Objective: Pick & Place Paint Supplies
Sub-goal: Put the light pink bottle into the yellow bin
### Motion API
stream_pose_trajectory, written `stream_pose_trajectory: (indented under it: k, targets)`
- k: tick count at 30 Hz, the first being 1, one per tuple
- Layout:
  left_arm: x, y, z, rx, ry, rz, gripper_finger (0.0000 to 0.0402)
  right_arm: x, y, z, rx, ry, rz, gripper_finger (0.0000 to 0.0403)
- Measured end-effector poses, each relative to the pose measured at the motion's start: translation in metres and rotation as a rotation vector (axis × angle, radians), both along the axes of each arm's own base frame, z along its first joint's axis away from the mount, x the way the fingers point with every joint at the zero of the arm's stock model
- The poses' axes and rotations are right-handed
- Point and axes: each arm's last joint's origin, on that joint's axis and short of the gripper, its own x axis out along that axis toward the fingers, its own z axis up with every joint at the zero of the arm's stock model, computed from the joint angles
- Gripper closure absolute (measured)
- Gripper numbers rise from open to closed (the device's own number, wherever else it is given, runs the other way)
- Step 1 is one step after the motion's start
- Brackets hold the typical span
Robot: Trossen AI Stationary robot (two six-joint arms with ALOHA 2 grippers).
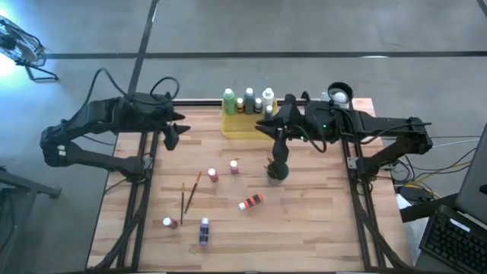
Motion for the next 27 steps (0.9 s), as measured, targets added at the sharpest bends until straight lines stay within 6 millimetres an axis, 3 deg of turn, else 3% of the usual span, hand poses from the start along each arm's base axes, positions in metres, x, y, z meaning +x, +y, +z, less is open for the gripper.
stream_pose_trajectory:
  k: [7, 17, 21, 27]
  targets:
    - [0.003, 0.001, -0.015, -0.027, 0.178, -0.005, 0.0184, 0.001, 0.014, 0.001, 0.017, -0.024, 0.046, 0.0344]
    - [0.015, 0.003, -0.038, -0.049, 0.290, -0.006, 0.0184, 0.021, 0.019, -0.019, 0.027, 0.056, 0.045, 0.0309]
    - [0.033, 0.004, -0.058, -0.093, 0.288, -0.053, 0.0184, 0.018, 0.018, -0.016, 0.026, 0.044, 0.032, 0.0295]
    - [0.077, 0.005, -0.083, -0.180, 0.154, -0.279, 0.0184, 0.008, 0.014, -0.007, 0.023, 0.013, 0.002, 0.0281]
